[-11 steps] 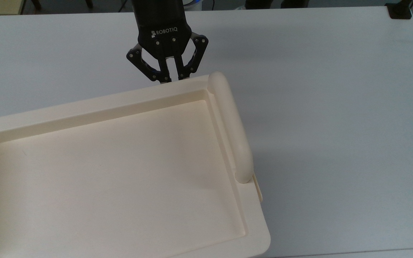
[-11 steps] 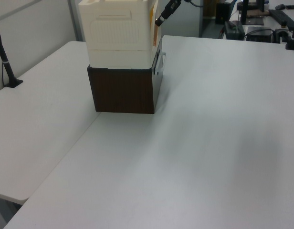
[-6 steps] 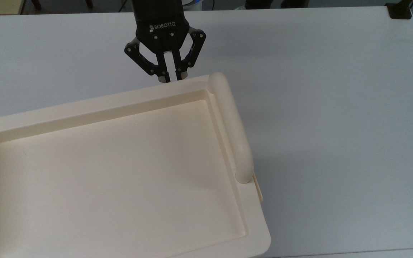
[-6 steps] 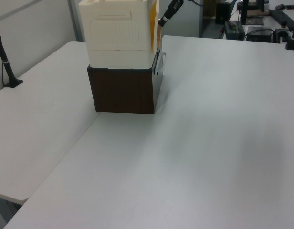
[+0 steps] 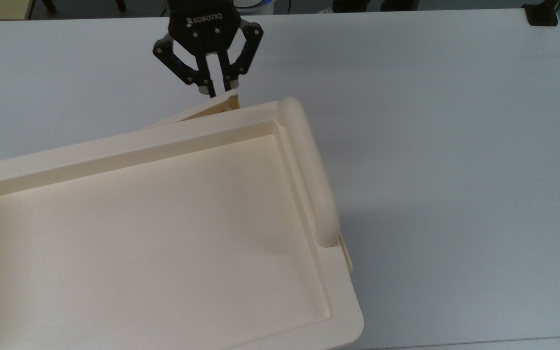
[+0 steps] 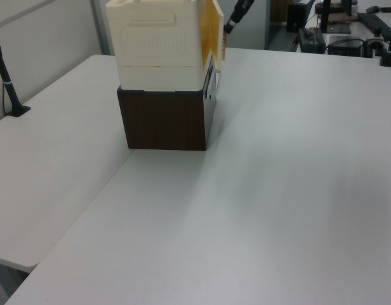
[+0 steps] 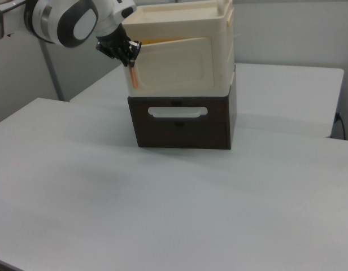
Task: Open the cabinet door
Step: 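Pull the handle outward, swinging the door open on its hinge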
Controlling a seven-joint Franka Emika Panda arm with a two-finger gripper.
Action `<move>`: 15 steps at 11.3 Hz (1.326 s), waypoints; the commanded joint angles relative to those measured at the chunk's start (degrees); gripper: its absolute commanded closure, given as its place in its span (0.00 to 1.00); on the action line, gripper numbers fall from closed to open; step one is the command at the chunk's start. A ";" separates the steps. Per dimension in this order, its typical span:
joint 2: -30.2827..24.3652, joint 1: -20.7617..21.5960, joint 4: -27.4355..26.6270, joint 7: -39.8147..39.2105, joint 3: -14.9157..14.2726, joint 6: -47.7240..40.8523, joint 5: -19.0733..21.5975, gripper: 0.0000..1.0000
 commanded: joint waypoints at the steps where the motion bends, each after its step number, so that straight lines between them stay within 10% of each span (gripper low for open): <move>1: -2.30 -5.20 -1.72 -1.84 -1.17 -4.51 -2.44 0.27; 4: -4.49 -7.93 -1.72 -2.63 -2.22 -10.93 -2.44 0.00; 15: -9.52 -15.94 0.65 -5.10 -3.72 -20.79 -1.65 0.00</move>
